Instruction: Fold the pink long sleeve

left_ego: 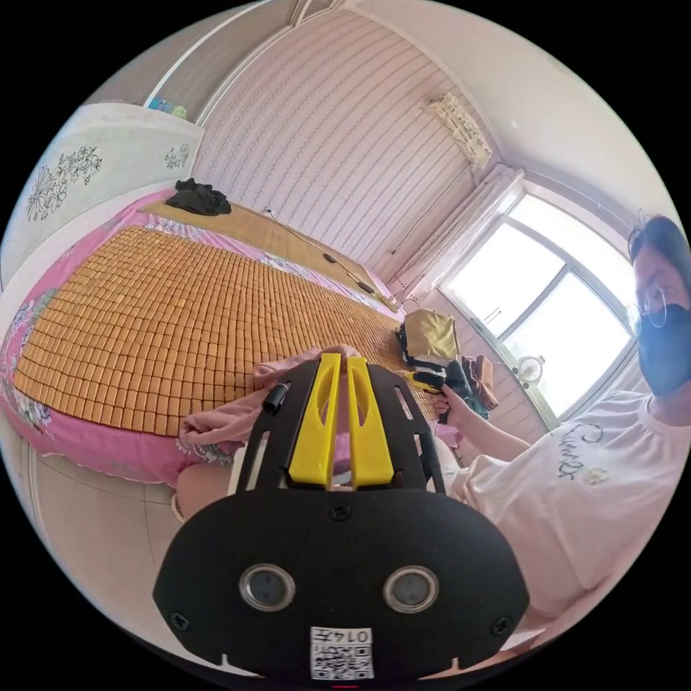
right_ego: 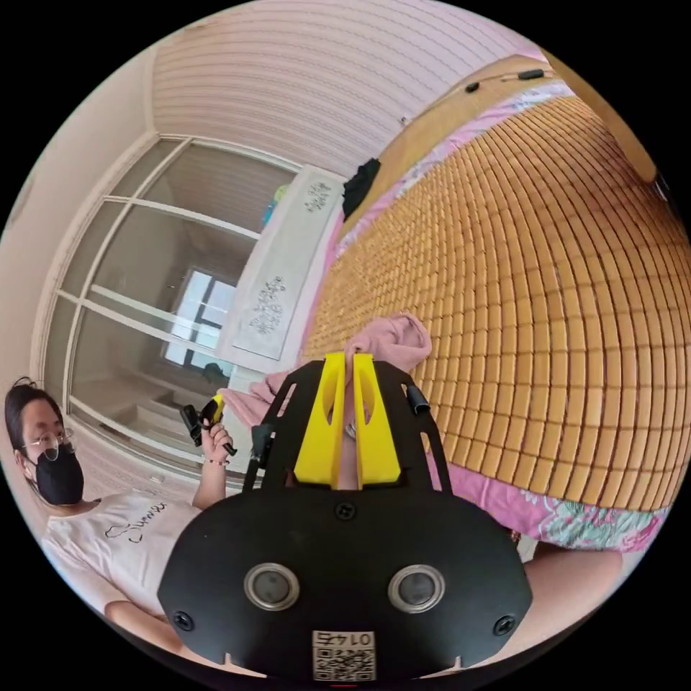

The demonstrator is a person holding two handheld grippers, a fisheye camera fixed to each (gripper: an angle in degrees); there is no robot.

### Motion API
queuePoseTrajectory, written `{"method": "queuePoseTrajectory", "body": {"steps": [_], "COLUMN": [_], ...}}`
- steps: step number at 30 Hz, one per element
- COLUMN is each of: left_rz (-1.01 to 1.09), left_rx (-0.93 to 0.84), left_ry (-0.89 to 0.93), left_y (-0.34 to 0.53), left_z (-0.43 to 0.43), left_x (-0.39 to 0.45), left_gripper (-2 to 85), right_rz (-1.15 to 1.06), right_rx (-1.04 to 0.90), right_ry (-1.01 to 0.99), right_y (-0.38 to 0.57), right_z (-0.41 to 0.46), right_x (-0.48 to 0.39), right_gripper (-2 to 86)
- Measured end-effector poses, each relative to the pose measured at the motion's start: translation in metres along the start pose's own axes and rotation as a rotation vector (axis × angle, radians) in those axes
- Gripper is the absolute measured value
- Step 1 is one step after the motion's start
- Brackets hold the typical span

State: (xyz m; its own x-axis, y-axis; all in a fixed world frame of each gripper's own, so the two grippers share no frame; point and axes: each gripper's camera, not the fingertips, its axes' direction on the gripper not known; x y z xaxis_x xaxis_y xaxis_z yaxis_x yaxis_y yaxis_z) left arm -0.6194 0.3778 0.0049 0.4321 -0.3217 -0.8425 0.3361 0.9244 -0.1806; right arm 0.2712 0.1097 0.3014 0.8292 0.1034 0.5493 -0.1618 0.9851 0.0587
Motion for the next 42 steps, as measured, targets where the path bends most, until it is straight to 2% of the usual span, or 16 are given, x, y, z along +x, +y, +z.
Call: {"method": "queuePoseTrajectory", "body": {"steps": [3,8,9,11,13,19,21,24,27,29,33,35,36,38,40,42], "left_rz": [0.058,0.272,0.286,0.306,0.41,0.512,0.548,0.565,0.525,0.471,0.269,0.196,0.144,0.165,0.276,0.329], "left_rx": [0.105,0.467,0.541,0.579,0.704,0.922,0.951,0.981,0.946,0.876,0.644,0.54,0.511,0.532,0.638,0.715], "left_ry": [0.015,0.115,0.106,0.044,0.169,0.252,0.229,0.188,0.158,0.121,-0.037,-0.069,-0.068,-0.071,-0.119,-0.103], "left_y": [-0.059,-0.104,-0.108,-0.113,-0.109,-0.117,-0.125,-0.144,-0.175,-0.2,-0.257,-0.274,-0.282,-0.295,-0.311,-0.32], "left_z": [-0.017,-0.1,-0.123,-0.146,-0.173,-0.24,-0.254,-0.262,-0.247,-0.223,-0.128,-0.083,-0.061,-0.049,-0.056,-0.065], "left_x": [0.026,0.108,0.125,0.147,0.172,0.24,0.259,0.278,0.276,0.264,0.208,0.182,0.169,0.171,0.195,0.21], "left_gripper": [-1.0,-1.0,-1.0,-1.0,-1.0,-1.0,-1.0,-1.0,-1.0,-1.0,-1.0,-1.0,-1.0,-1.0,-1.0,-1.0], "right_rz": [-0.253,-0.517,-0.585,-0.7,-0.825,-1.187,-1.248,-1.247,-1.145,-1.024,-0.686,-0.536,-0.502,-0.571,-0.734,-0.781], "right_rx": [0.193,0.474,0.509,0.573,0.663,0.773,0.805,0.809,0.721,0.618,0.389,0.339,0.331,0.344,0.441,0.495], "right_ry": [-0.085,-0.285,-0.281,-0.281,-0.317,-0.332,-0.244,-0.13,0.072,0.208,0.46,0.393,0.266,0.315,0.415,0.357], "right_y": [-0.035,-0.044,-0.038,-0.022,0.003,0.059,0.07,0.063,0.02,-0.022,-0.119,-0.147,-0.16,-0.17,-0.168,-0.168], "right_z": [-0.053,-0.182,-0.213,-0.256,-0.311,-0.404,-0.421,-0.431,-0.413,-0.389,-0.32,-0.307,-0.309,-0.31,-0.318,-0.33], "right_x": [-0.088,-0.202,-0.229,-0.27,-0.318,-0.445,-0.478,-0.514,-0.522,-0.505,-0.414,-0.379,-0.374,-0.401,-0.449,-0.464], "right_gripper": [0.9,0.8,0.7,0.7,0.6,0.4,0.2,-0.2,-0.4,-0.4,-0.1,0.0,0.1,0.2,0.3,0.3]}}
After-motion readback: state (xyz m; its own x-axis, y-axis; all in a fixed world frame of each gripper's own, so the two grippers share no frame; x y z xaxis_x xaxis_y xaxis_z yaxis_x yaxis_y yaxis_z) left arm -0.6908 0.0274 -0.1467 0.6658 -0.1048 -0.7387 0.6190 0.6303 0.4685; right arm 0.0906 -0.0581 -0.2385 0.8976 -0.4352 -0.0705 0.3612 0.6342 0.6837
